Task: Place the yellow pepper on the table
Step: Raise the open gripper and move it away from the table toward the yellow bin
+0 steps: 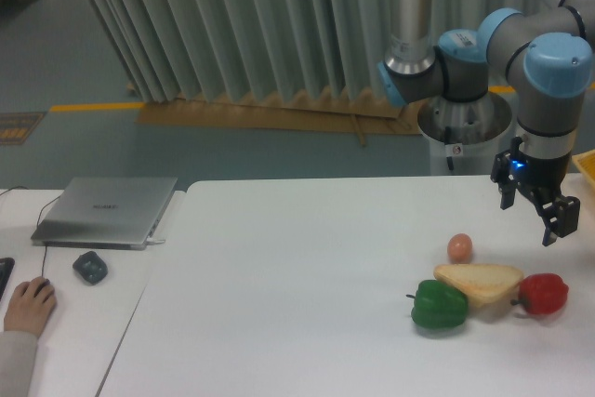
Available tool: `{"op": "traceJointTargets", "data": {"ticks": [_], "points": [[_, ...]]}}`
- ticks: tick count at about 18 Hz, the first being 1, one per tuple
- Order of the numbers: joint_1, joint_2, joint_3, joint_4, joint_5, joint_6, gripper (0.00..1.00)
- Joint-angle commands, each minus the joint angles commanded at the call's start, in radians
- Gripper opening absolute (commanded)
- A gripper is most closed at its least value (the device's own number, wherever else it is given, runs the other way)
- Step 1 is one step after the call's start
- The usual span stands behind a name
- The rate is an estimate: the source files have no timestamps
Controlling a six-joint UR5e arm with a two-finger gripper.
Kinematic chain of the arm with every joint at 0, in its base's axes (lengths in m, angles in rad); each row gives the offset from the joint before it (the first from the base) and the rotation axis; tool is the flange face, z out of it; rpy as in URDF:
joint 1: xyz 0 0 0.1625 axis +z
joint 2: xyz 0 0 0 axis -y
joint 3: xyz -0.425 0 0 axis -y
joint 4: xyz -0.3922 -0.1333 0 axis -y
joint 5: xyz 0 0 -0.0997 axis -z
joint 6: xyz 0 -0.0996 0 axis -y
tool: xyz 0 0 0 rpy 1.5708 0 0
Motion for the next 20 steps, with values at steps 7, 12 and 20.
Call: {"op": "traceJointTargets", "data": {"ticks": [7,12,20], "points": [[0.003,0.012,0.006,0.003,0.056,-0.003,1.00],[0.124,0.017,-0.005,-0.005,0.078,0.216,1.00],[0.179,0.017,-0.011,-0.003,0.083,0.429,1.00]]}}
